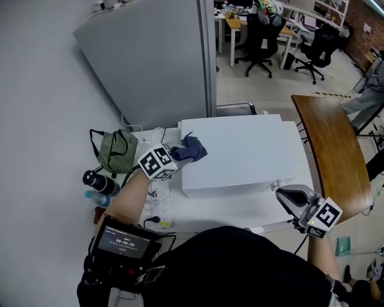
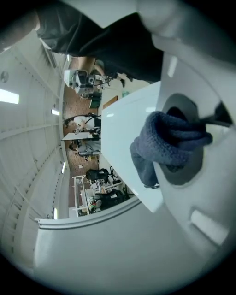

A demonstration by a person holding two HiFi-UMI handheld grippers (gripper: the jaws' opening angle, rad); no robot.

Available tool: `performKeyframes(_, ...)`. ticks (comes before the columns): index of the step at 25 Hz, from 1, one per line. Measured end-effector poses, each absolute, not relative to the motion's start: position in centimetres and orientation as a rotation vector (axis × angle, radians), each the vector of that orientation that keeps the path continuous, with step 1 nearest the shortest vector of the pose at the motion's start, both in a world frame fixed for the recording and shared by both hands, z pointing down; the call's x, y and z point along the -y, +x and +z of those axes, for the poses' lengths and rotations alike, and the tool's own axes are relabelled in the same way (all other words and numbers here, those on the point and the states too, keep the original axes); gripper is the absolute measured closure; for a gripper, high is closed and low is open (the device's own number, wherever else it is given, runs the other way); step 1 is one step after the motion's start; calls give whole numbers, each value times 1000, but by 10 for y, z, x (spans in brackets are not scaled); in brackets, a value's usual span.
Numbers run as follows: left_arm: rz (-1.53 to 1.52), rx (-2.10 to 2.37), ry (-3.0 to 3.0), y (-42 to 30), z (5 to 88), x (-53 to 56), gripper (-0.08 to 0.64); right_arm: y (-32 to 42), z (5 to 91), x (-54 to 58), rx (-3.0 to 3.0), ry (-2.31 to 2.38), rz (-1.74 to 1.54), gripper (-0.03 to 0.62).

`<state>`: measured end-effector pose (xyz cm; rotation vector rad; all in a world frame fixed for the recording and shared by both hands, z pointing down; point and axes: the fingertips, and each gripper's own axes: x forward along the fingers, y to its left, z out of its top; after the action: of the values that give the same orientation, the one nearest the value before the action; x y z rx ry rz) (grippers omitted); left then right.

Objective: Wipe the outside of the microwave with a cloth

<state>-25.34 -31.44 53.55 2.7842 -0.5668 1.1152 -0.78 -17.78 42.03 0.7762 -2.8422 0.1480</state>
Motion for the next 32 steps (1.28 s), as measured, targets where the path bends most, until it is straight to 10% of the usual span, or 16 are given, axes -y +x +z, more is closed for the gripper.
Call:
performKeyframes(20, 1300, 257, 2870, 153, 544, 375, 503, 341, 445, 125, 2715, 1362, 275, 586)
performKeyframes(25, 1174, 217, 2968, 112, 500, 347, 502, 296, 441, 140, 2764, 1263, 238, 586)
performKeyframes(32, 1199, 462, 2899, -126, 495, 307, 502, 133, 419, 165, 2860, 988, 120, 586)
